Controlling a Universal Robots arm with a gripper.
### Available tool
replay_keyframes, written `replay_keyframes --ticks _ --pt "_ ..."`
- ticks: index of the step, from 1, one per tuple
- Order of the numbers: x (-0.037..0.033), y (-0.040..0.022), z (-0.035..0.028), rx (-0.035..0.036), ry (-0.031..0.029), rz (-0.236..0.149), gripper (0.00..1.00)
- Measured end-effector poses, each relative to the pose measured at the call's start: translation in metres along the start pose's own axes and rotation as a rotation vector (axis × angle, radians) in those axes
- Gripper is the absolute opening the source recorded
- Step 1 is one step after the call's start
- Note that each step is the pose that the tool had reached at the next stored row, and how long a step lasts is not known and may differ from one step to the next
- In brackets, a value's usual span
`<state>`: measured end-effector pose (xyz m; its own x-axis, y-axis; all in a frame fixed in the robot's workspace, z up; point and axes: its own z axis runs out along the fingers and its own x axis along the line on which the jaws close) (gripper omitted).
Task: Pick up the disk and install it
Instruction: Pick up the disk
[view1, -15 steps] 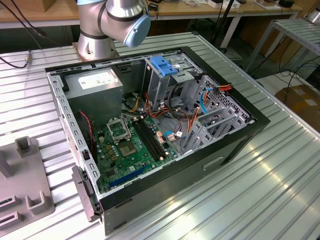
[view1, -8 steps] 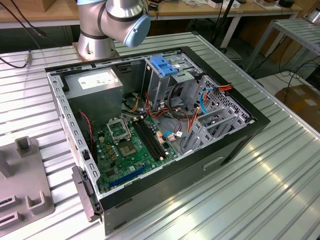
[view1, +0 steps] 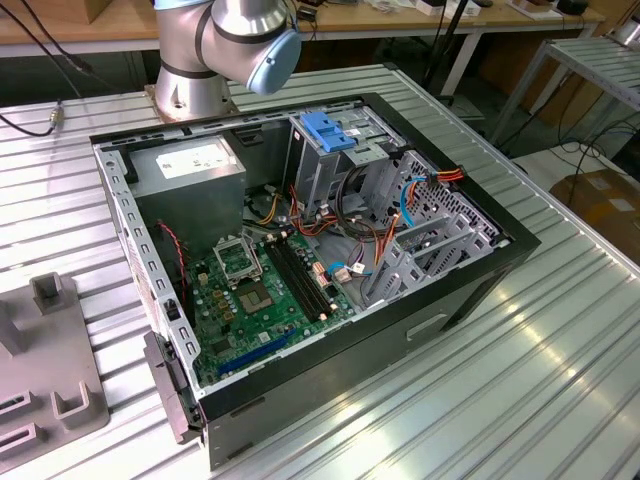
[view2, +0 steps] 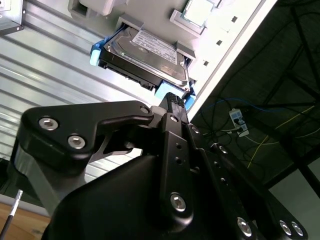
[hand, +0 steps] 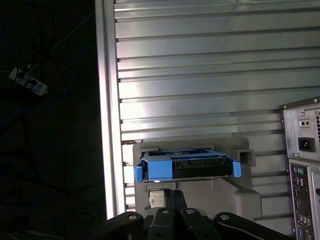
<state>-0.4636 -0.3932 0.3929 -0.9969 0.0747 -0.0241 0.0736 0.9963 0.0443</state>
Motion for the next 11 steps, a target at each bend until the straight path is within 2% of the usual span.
replay_keyframes --ticks 3,5,11 --pt "0.0001 0.0000 -0.0001 -0.0004 0.0010 -0.019 0.10" --pt "0.0000 0.0000 0.0000 -0.0011 0.0020 -0.045 0.10" --pt "0.0000 0.0000 0.0000 -0.0045 0.0083 -0.185 0.10"
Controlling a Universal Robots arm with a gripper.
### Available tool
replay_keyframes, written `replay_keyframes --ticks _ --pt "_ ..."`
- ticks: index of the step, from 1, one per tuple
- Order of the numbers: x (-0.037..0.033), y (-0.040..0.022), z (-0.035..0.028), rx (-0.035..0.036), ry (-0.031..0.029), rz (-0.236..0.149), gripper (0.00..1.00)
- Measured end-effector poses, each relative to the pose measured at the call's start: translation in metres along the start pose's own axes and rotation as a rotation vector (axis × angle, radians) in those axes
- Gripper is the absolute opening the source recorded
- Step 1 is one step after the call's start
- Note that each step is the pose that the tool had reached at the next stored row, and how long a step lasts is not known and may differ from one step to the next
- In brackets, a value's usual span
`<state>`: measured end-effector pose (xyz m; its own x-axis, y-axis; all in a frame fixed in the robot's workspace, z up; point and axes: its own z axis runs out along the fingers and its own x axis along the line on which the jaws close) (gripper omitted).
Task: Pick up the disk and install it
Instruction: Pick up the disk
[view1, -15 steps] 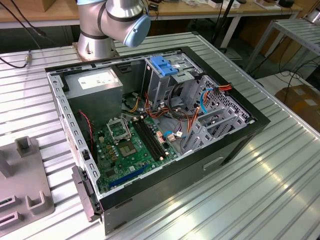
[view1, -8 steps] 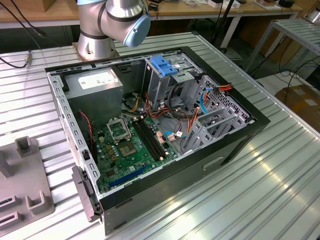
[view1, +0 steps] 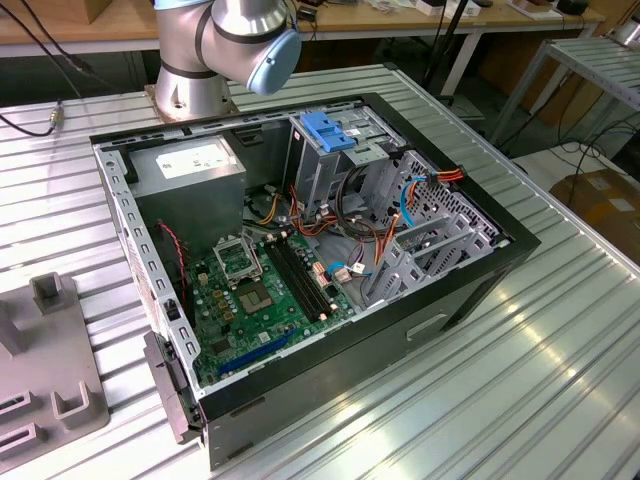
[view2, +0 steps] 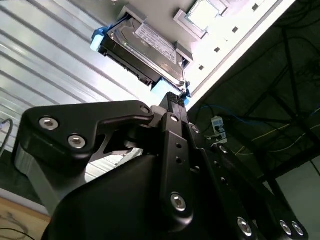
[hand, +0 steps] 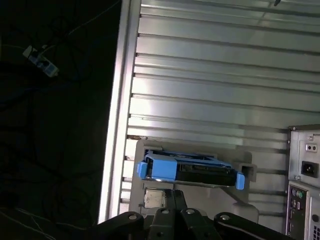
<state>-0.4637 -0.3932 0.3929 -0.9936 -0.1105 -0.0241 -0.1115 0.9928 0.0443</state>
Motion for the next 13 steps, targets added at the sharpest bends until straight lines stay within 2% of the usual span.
replay_keyframes --ticks 4,5,6,13 --pt "-0.0002 0.0000 0.0000 -0.0018 0.0036 -0.081 0.10" --pt "-0.0003 0.0000 0.0001 -0.0018 0.0041 -0.093 0.10" --pt "-0.0008 -0.0001 0.0000 0.0000 0.0061 -0.123 0.10" --pt "-0.0033 -0.0004 0.0002 -0.0013 0.0097 -0.209 0.10"
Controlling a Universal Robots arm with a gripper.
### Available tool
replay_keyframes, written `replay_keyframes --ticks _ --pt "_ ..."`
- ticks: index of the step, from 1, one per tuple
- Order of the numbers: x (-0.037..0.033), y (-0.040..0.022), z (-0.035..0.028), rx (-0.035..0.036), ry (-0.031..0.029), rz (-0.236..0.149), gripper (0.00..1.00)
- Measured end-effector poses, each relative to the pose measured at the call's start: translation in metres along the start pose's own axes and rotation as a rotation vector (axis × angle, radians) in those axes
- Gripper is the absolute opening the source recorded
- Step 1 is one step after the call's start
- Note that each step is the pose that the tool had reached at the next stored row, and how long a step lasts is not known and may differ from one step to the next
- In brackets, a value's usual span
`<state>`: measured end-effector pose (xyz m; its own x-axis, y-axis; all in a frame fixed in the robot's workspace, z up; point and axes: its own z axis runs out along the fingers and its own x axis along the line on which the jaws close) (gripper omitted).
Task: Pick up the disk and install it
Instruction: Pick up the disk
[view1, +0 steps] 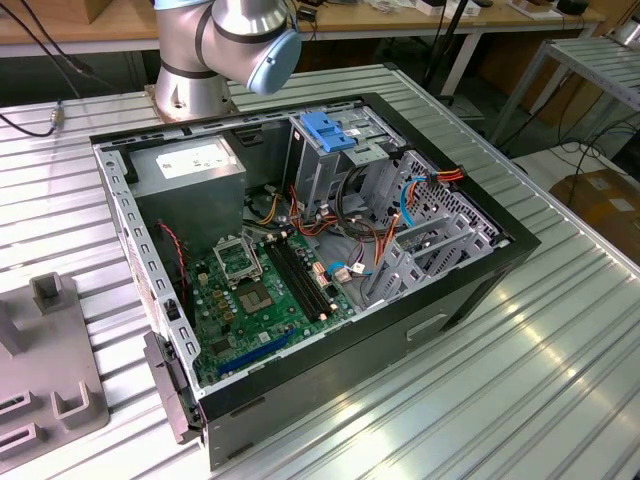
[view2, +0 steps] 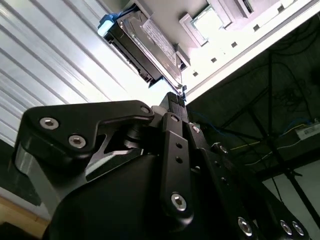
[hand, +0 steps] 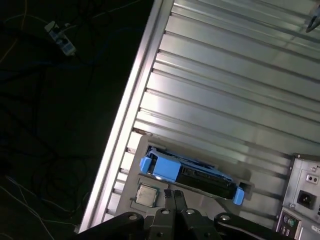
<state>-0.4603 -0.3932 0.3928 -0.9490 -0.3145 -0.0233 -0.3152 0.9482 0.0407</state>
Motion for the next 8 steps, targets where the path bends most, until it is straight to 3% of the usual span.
replay_keyframes --ticks 8 --pt "-0.0002 -0.0001 0.0000 -0.0032 0.0056 -0.138 0.10"
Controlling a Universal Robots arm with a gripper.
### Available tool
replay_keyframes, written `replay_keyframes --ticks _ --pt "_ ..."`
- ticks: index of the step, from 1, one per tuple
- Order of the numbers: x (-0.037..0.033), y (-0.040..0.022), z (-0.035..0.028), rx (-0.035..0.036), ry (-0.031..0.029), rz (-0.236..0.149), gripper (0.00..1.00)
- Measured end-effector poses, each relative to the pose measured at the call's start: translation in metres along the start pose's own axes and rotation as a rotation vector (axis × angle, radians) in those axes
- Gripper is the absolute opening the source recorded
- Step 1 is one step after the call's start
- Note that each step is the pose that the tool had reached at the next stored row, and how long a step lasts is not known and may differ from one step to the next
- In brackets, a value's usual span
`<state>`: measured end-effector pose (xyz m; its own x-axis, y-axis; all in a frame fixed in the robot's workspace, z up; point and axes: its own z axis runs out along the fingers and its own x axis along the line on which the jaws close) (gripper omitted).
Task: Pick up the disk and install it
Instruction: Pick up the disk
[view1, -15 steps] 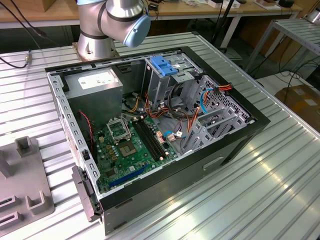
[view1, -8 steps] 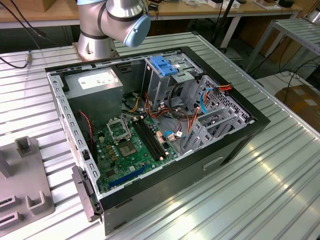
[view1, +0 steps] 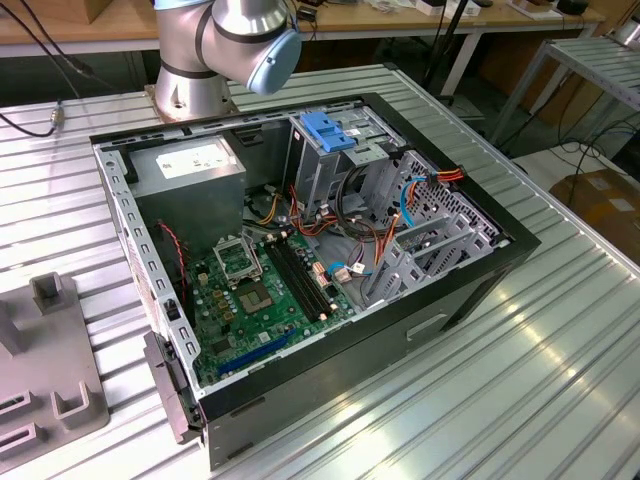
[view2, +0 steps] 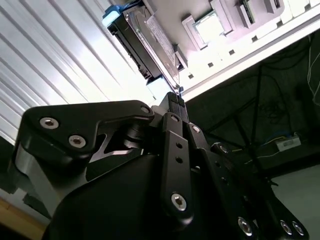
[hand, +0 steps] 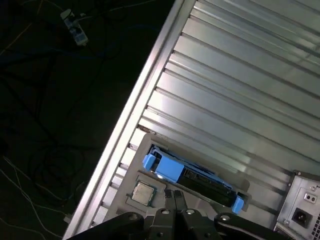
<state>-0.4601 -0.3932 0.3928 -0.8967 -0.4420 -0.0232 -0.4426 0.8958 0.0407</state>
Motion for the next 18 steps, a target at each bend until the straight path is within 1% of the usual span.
replay_keyframes --ticks 10,11,13,14,15,18 --pt "0.0000 0.0000 0.0000 -0.0039 0.0068 -0.166 0.10" --pt "0.0000 0.0000 0.0000 -0.0046 0.0081 -0.199 0.10" --pt "0.0000 0.0000 0.0000 -0.0054 0.0095 -0.233 0.10" --pt "0.0000 0.0000 0.0000 -0.0060 0.0105 -0.256 0.10" --pt "0.0000 0.0000 0.0000 -0.0067 0.0118 -0.289 0.10" --pt "0.0000 0.0000 0.0000 -0.0079 0.0138 -0.339 0.10"
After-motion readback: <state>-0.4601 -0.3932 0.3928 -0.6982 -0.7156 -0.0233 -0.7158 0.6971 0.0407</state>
